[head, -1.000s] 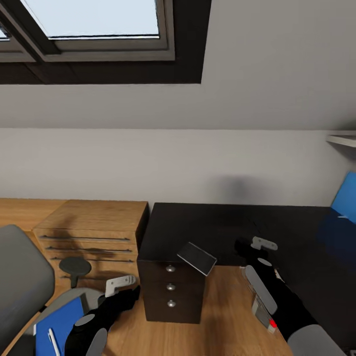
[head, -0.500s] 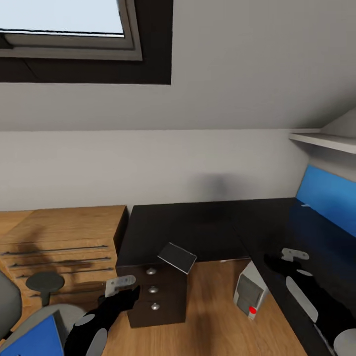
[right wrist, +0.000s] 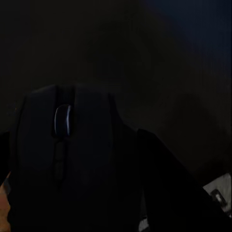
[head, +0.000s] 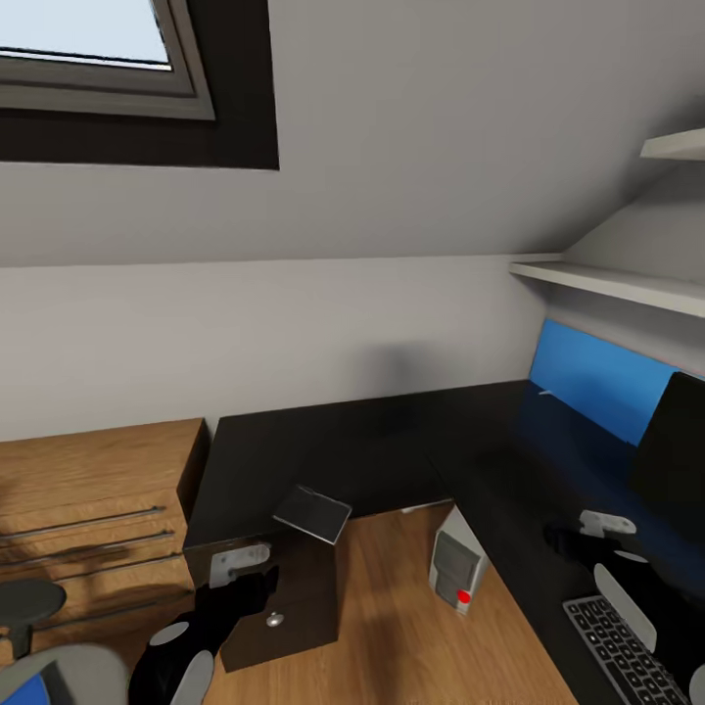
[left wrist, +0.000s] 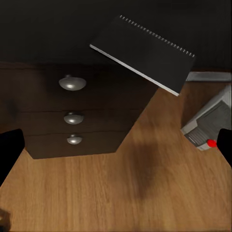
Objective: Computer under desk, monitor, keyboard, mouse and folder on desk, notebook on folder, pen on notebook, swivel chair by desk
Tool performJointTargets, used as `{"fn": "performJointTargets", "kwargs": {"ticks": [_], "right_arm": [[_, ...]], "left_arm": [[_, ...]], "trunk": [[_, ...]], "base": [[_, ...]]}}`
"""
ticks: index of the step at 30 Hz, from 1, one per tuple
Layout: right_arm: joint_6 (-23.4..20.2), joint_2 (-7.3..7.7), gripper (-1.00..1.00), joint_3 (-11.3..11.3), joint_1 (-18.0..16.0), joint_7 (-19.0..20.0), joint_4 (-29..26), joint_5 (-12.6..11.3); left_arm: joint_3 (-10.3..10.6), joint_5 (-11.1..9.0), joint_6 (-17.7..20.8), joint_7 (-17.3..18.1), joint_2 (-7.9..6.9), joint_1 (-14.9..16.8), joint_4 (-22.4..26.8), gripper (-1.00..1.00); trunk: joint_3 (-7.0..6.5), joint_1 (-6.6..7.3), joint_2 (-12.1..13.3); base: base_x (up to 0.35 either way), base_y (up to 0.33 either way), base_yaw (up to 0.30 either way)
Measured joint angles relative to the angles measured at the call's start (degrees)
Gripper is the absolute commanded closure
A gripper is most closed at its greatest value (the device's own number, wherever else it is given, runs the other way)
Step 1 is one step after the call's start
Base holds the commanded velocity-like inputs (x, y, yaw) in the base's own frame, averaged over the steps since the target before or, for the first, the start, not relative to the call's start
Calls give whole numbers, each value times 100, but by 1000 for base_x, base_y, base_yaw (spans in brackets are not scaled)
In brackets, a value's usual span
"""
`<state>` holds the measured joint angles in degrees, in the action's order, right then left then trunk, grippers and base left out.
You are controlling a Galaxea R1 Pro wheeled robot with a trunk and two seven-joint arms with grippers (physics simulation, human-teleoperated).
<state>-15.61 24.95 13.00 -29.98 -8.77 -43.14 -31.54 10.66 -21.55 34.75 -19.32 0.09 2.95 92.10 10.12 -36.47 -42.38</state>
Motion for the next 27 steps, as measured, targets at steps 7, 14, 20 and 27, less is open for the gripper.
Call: {"fn": "performJointTargets", "kwargs": {"ticks": [7,14,20,27], "right_arm": [[37,-17,100,13,-2,-17,46,0],[57,-26,100,28,-2,-14,52,9],[67,-42,100,27,-1,-263,293,255],[60,-87,100,26,-5,-645,444,369]], "left_arm": [[5,-8,3,1,0,-1,1,-100],[7,-8,7,-1,0,-1,2,-100],[2,-8,6,-1,0,-1,2,-100],[2,-8,8,2,0,-1,2,-100]], "trunk": [[-6,0,0],[-6,0,0],[-6,0,0],[-6,0,0]], "base": [[0,0,-89],[0,0,-1],[0,0,0],[3,0,0]]}}
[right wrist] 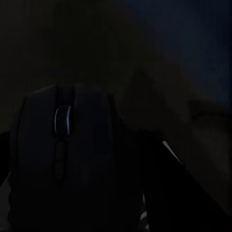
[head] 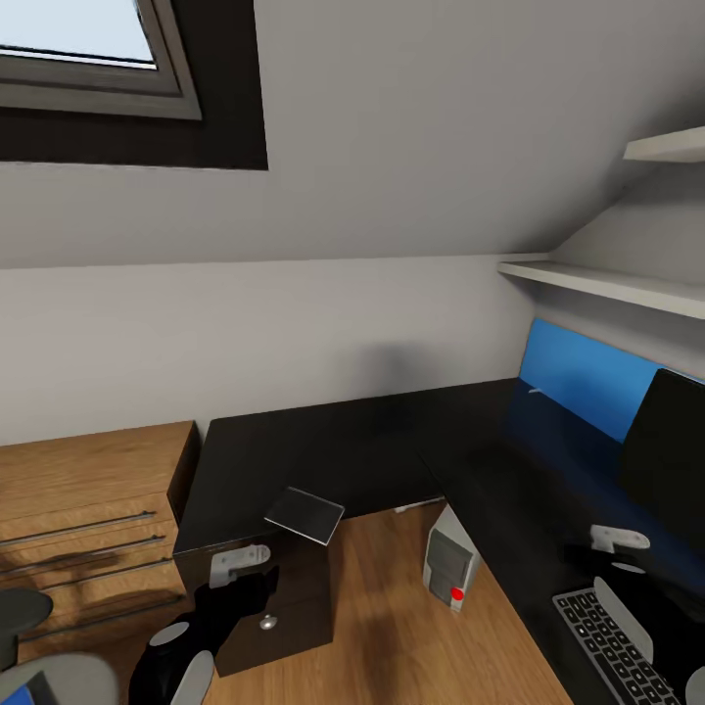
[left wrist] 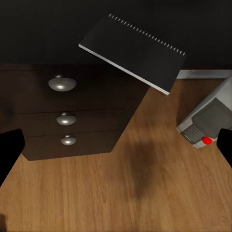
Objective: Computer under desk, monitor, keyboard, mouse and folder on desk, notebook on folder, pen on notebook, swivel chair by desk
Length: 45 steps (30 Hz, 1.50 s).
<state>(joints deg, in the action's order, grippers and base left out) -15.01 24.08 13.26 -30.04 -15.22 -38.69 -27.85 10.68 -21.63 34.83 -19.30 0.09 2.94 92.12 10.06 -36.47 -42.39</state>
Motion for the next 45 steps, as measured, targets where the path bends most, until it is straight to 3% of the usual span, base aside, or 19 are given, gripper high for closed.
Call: {"fn": "performJointTargets", "kwargs": {"ticks": [8,20,28,41,45], "right_arm": [[-8,-1,100,0,-4,-16,34,10],[25,-57,100,-4,-34,-21,708,5],[468,-72,100,-4,-83,-26,1098,-2],[506,-75,100,-4,-114,-28,1327,-2],[505,-73,100,-4,-169,-29,1448,-3]], "left_arm": [[1,0,-1,-3,0,0,0,-100],[8,0,1,1,0,0,8,-100],[78,-9,10,0,0,0,17,-100],[142,-25,11,8,6,0,51,-100],[156,-26,3,7,16,0,53,-100]], "trunk": [[0,3,-1],[0,2,0],[0,2,-1],[0,0,0],[72,-87,-159]], "base": [[198,0,0],[158,0,0],[116,0,0],[39,0,0],[0,0,0]]}}
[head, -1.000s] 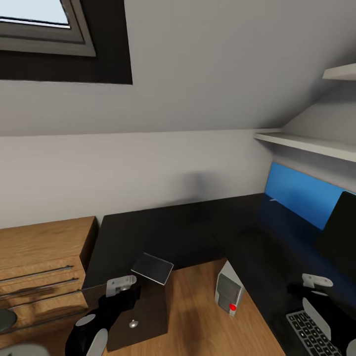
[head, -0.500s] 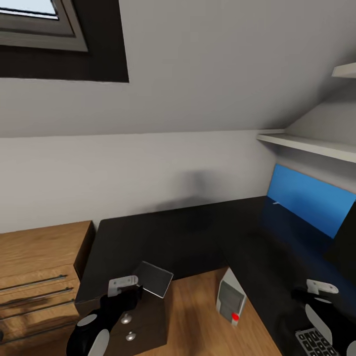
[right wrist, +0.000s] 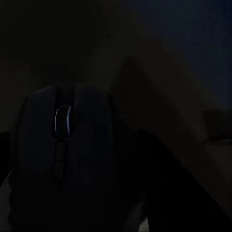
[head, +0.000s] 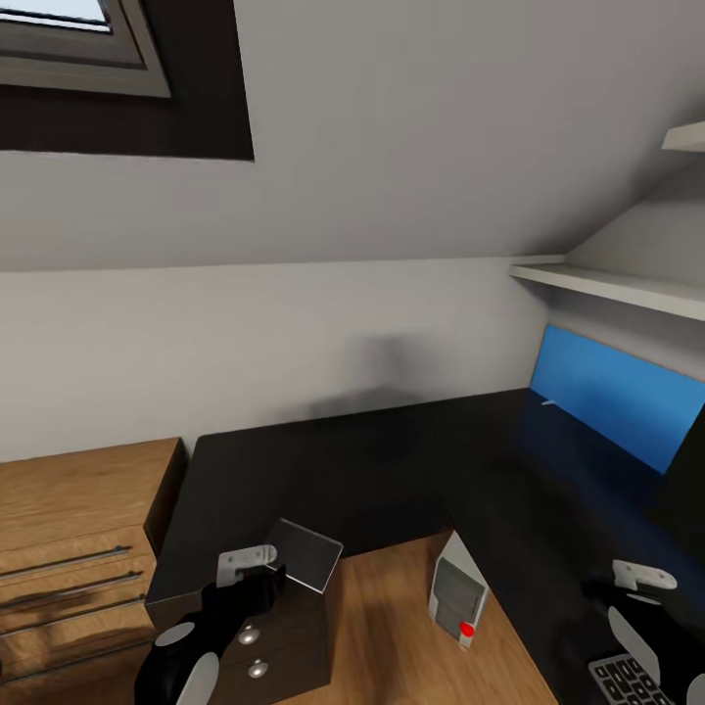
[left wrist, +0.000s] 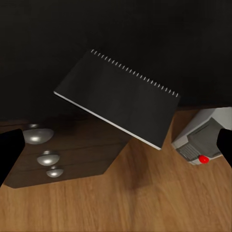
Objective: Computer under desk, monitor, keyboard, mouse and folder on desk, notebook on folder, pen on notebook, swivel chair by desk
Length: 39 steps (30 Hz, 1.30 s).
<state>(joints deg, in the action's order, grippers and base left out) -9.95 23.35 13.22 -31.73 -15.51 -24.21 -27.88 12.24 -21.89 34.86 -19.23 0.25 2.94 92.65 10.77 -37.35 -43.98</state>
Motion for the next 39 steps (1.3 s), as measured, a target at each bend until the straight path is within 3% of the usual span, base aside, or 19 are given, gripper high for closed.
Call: {"fn": "performJointTargets", "kwargs": {"ticks": [18,25,39], "right_arm": [[18,-2,100,0,-23,0,23,0],[25,-4,100,0,-23,0,27,0],[35,3,100,0,-24,0,27,0]], "left_arm": [[1,0,-2,0,2,0,0,-100],[1,0,1,-3,2,0,0,-100],[1,0,3,-18,2,0,0,-100]], "trunk": [[324,-396,-723],[325,-396,-725],[541,-660,-1207]], "base": [[0,0,0],[0,0,0],[0,0,0]]}}
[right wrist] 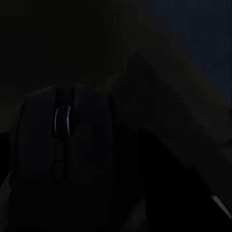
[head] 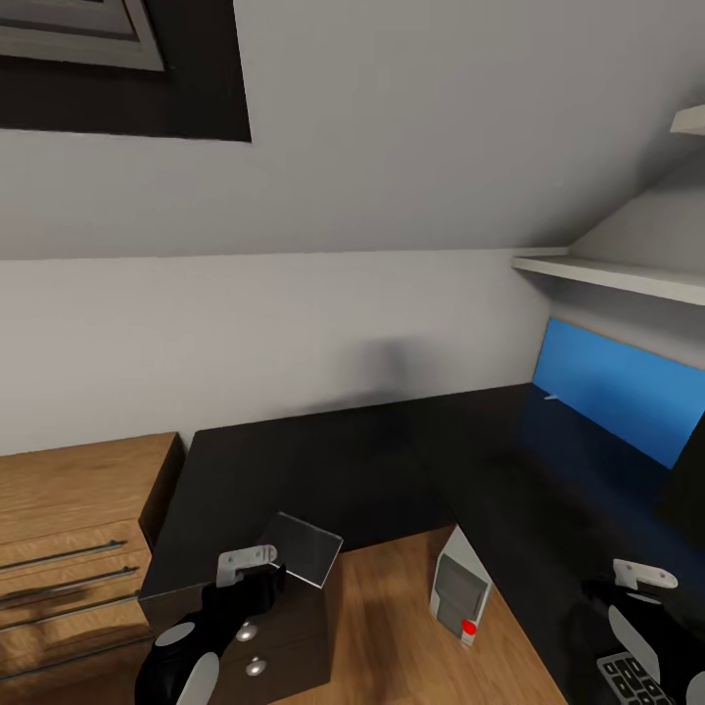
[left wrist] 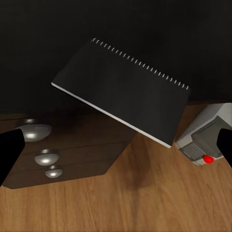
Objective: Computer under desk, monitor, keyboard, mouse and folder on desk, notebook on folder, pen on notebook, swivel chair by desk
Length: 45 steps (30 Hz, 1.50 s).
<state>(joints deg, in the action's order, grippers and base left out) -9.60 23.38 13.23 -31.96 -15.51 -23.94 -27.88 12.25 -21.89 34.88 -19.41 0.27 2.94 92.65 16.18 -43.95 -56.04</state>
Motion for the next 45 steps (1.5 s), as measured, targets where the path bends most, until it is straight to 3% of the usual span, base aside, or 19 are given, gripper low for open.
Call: {"fn": "performJointTargets", "kwargs": {"ticks": [4,5,12,25,29,33,37,45], "right_arm": [[0,1,100,0,0,0,-1,-1],[0,1,-100,0,0,0,-1,-1],[9,1,-100,0,0,-5,-7,-29],[54,1,-100,-1,0,4,-35,-29],[329,-2,-100,11,0,32,-57,-34],[515,-9,-100,28,0,67,-176,-40],[574,-140,-100,22,2,70,-439,-46],[596,-572,-100,9,5,19,-824,-31]], "left_arm": [[49,-1,2,7,0,0,0,-100],[85,-2,2,8,-2,0,0,-100],[148,0,2,8,-8,0,0,-100],[158,0,13,8,-9,0,0,-100],[160,0,22,8,-9,0,-17,-100],[167,5,33,8,-9,0,-44,-100],[190,10,36,8,-7,0,-72,-100],[308,16,36,8,-8,0,-255,-100]], "trunk": [[0,0,0],[0,0,0],[0,0,0],[-233,285,520],[-305,373,681],[-306,374,683],[-306,374,683],[-306,374,683]], "base": [[0,0,0],[0,0,0],[0,0,0],[0,0,0],[0,0,0],[0,0,0],[0,0,0],[0,0,33]]}}
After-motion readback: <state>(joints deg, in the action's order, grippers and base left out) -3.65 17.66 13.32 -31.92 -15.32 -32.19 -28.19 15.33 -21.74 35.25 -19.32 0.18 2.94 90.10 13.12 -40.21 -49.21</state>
